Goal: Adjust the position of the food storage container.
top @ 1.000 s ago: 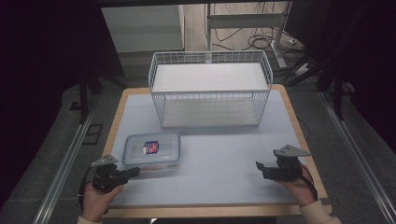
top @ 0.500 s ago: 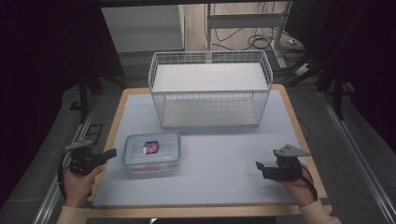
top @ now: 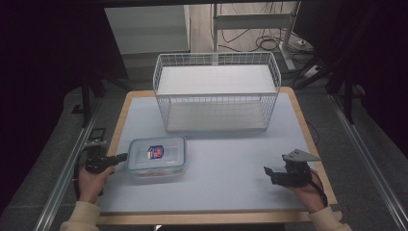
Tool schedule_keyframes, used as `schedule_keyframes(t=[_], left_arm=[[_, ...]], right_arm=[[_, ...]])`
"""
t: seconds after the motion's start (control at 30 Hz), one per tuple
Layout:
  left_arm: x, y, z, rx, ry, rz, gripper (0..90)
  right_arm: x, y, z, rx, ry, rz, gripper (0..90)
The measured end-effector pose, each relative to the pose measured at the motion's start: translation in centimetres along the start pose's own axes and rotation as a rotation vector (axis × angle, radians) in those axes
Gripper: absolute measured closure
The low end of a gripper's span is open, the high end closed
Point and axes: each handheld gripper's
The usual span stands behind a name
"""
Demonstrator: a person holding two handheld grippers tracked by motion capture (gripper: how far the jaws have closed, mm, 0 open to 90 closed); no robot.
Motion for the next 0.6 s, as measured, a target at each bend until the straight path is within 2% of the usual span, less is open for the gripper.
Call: schedule_keyframes(t=[0.07,0.13,0.3,0.33,0.5,0.6], left_arm=[[-0.3,-0.1,0.2,0.01,-0.019,0.027,90.0],[-0.4,-0.2,0.2,0.002,-0.008,0.003,90.0],[-1.2,-0.9,0.3,0.0,-0.012,-0.038,90.0],[-1.7,-1.3,0.3,-0.002,-0.01,-0.053,90.0],[-3.1,-2.3,0.7,0.01,-0.029,-0.076,90.0],[-4.2,-3.3,1.1,0.02,-0.035,-0.113,90.0]], right_arm=[[0.0,0.0,0.0,0.0,0.0,0.0,15.3],[0.1,0.0,0.0,0.0,0.0,0.0,15.3],[0.1,-0.1,0.0,0.001,0.0,0.001,15.2],[0.1,-0.1,0.0,0.001,0.001,0.001,15.2],[0.1,0.0,0.0,0.0,0.001,0.0,15.2],[0.1,0.0,0.0,0.0,0.001,0.0,15.2]])
Point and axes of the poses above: each handheld gripper's, and its own axes: y roughly backward along the jaws, z roughly out of its top, x roughly to its left, and after that the axes turned 4 degrees about -y, right-handed
